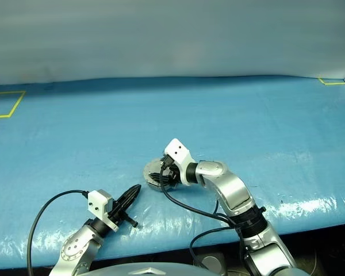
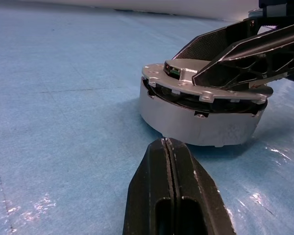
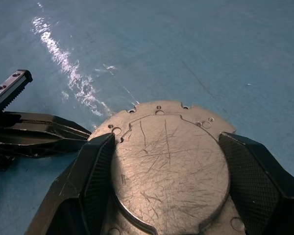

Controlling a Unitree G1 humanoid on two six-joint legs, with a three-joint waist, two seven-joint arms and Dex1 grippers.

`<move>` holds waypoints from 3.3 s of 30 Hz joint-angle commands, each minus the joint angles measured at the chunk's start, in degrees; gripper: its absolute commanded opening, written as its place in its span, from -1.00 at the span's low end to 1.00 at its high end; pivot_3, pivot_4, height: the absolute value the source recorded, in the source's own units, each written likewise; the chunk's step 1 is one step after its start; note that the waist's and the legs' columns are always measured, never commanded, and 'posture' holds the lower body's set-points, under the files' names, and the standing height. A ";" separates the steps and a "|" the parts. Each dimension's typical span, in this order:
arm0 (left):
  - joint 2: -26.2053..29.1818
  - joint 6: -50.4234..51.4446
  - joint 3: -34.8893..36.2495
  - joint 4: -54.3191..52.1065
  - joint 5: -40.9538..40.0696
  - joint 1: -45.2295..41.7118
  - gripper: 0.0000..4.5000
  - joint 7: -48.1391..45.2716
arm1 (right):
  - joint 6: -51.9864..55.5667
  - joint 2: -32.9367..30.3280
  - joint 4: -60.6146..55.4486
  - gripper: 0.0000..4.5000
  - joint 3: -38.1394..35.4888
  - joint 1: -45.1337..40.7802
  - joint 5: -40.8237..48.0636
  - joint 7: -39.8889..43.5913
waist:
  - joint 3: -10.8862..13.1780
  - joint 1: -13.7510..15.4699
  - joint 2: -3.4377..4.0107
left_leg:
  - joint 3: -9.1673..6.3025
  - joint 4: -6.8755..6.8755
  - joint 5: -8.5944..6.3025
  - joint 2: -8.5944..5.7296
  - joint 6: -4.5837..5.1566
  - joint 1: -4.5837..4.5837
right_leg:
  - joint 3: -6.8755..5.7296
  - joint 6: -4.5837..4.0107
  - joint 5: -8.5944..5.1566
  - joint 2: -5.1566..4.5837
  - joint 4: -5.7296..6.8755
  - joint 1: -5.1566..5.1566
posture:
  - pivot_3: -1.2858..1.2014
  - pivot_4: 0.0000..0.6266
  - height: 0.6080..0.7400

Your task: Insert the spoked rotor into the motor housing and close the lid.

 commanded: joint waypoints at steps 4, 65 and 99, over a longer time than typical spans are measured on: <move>-0.13 -2.11 -0.32 -0.54 0.76 0.21 -1.00 -0.37 | -1.43 -2.17 0.45 0.35 5.67 2.31 -4.15 -1.49 | -0.01 0.01 0.00 | 0.00 0.01 0.00 0.00 -0.01 0.03 | 0.00 0.00 0.00 -0.01 0.00 0.02 | 0.03 -0.52 1.00; 0.04 0.13 -1.41 -2.63 1.30 0.29 -1.00 0.38 | -0.41 0.16 3.66 0.35 5.83 5.05 -7.20 -7.27 | -0.27 -0.10 -0.03 | 0.08 0.09 -0.12 0.10 -0.19 0.35 | -0.11 0.02 -0.03 -0.16 -0.08 0.02 | 0.03 -0.52 1.00; -1.89 12.29 5.62 -9.99 -6.84 -9.23 -1.00 8.61 | -8.97 -0.69 5.09 0.35 5.49 5.50 -9.05 -4.86 | -0.10 0.11 -0.18 | 0.01 0.02 -0.09 0.13 -0.13 0.08 | -0.27 0.02 -0.03 -0.15 -0.09 0.03 | 0.03 -0.52 1.00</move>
